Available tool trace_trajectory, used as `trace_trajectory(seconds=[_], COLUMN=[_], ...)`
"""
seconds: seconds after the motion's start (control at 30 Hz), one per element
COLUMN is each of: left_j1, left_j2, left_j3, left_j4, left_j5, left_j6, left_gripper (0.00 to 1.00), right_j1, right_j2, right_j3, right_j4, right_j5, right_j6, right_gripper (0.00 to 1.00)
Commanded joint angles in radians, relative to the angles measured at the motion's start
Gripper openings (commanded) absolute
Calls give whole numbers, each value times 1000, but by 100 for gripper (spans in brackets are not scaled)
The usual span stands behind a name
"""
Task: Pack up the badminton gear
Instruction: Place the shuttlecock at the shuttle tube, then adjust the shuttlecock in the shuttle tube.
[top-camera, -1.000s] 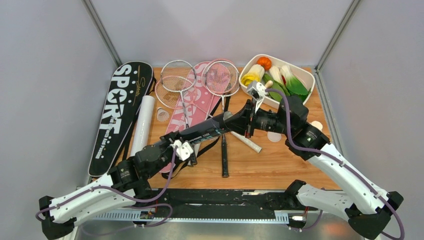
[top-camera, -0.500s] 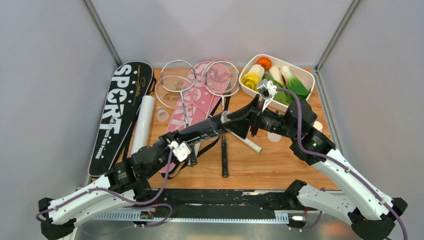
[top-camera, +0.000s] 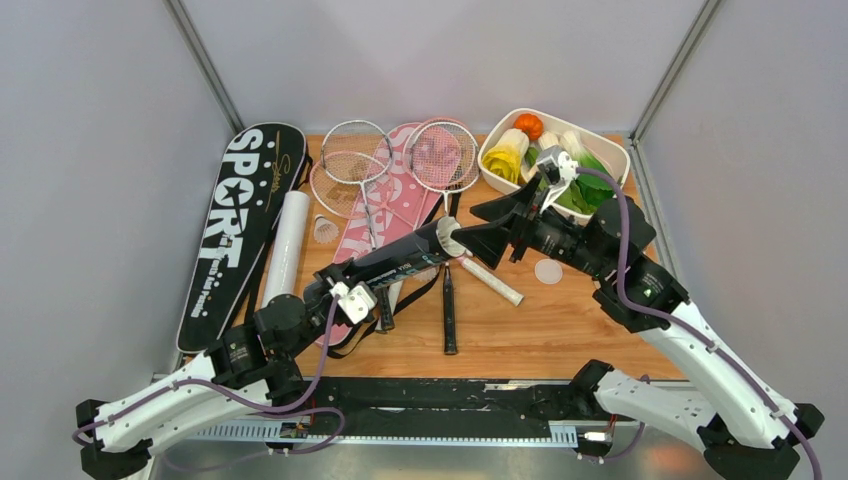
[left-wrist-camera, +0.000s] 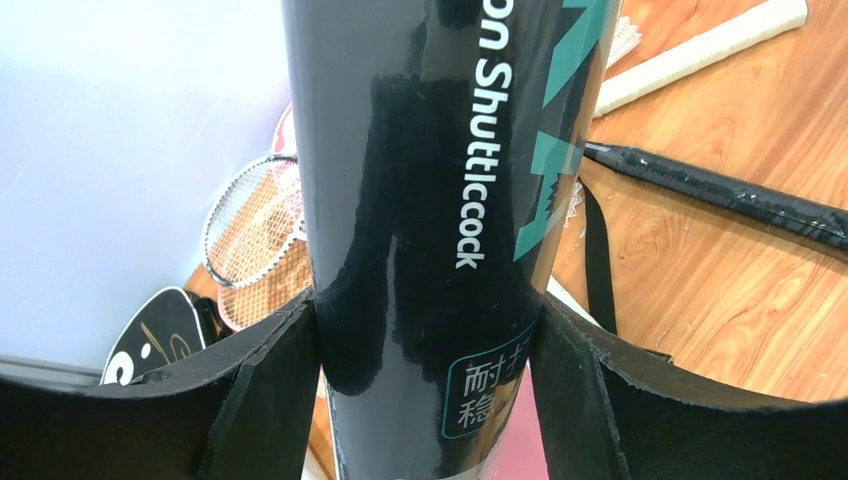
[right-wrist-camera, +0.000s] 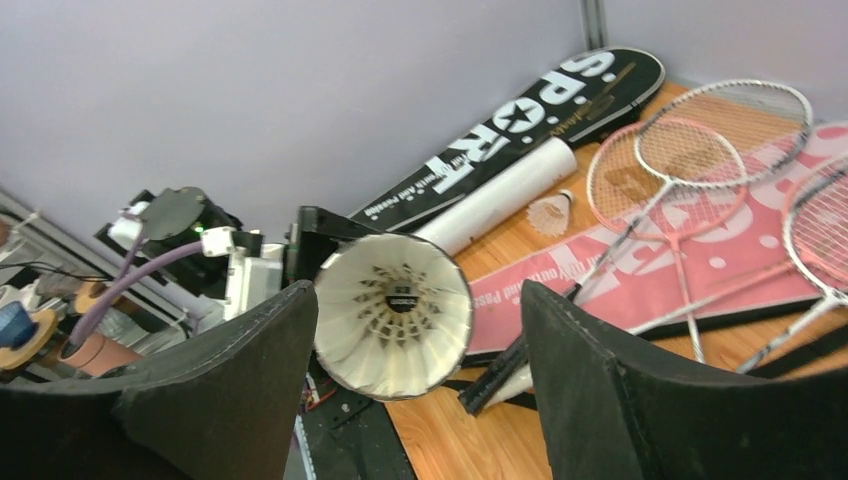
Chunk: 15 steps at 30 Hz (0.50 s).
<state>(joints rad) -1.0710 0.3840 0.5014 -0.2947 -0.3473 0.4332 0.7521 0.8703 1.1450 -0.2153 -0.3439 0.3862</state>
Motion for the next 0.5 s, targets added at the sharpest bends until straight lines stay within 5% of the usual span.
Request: trace_trajectory(seconds=[0.0,0.47], left_j1=[-1,-2], left_j2=[-14,-32], left_j3=[15,7], left_j4=[83,108], left_j5=[20,48], left_j6=[-6,30], left_gripper=[0,0], right_j1=[6,6], right_j2=[28,211], right_j3=[75,119], right_j4=[-96,-211], right_j5=[105,-58], right_j6=[-55,-107], right_gripper=[79,75])
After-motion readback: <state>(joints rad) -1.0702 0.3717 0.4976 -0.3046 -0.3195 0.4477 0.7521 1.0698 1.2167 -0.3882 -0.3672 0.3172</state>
